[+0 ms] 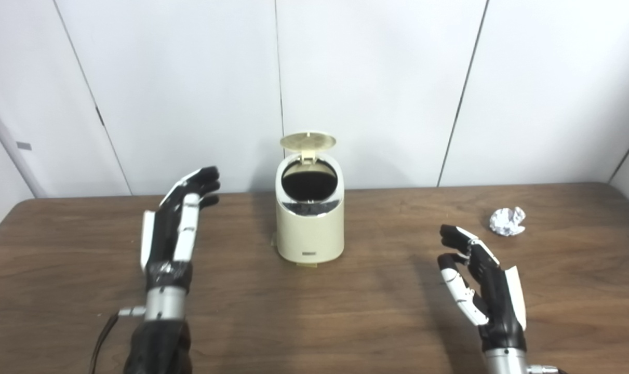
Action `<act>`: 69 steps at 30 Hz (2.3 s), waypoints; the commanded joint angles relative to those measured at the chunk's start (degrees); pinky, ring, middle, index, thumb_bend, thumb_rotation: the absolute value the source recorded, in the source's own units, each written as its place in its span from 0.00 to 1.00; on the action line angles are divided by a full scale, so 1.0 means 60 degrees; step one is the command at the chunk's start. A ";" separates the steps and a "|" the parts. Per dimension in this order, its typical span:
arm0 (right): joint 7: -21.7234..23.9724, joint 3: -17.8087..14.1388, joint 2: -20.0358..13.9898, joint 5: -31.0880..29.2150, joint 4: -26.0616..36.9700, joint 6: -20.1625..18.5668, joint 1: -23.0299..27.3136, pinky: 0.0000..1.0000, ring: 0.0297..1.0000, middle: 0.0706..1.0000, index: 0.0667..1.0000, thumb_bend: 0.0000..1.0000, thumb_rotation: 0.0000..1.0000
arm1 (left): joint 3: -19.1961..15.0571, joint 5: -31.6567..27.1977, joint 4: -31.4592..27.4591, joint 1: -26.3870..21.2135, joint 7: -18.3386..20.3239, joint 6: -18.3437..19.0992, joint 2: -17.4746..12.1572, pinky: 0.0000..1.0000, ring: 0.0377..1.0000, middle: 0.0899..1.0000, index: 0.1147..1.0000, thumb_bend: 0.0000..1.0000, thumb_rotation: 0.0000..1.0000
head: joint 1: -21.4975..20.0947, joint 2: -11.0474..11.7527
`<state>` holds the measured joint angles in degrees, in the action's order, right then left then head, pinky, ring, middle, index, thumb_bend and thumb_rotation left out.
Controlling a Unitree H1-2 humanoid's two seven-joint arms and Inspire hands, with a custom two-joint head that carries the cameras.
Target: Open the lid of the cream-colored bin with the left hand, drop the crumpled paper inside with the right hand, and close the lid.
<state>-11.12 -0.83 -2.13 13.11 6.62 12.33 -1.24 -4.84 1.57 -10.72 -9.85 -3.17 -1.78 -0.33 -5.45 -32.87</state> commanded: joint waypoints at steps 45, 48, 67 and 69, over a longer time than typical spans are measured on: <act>0.3861 0.1730 -0.6054 0.4838 -0.3548 -0.4128 0.5650 0.68 0.79 0.83 0.83 1.00 0.21 | 0.0254 -0.0541 0.0586 0.1353 0.0638 -0.1207 -0.0399 0.83 0.85 0.82 0.78 0.34 0.80 | -0.1029 0.0253; 0.3803 0.1916 -0.5984 0.4976 -0.3831 -0.4311 0.5789 0.70 0.81 0.84 0.84 0.98 0.18 | 0.0221 -0.0571 0.0611 0.1348 0.0662 -0.1172 -0.0474 0.84 0.86 0.83 0.78 0.35 0.82 | -0.1318 0.0289; 0.3649 0.2767 -0.5960 0.5504 -0.4905 -0.4219 0.6368 0.73 0.82 0.84 0.84 0.97 0.21 | 0.0019 -0.0719 0.0855 0.1286 0.0626 -0.1415 -0.0606 0.85 0.84 0.83 0.79 0.34 0.88 | -0.1883 0.0355; 0.3684 0.2904 -0.5975 0.5619 -0.5083 -0.4257 0.6460 0.71 0.81 0.84 0.84 0.97 0.22 | 0.0009 -0.0767 0.0846 0.1292 0.0639 -0.1433 -0.0602 0.85 0.85 0.82 0.79 0.34 0.88 | -0.1917 0.0356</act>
<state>11.66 17.12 -36.30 45.81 -24.38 -13.14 33.94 -4.69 -2.49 -4.45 -0.57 0.54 -8.43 -3.64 -16.96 -30.67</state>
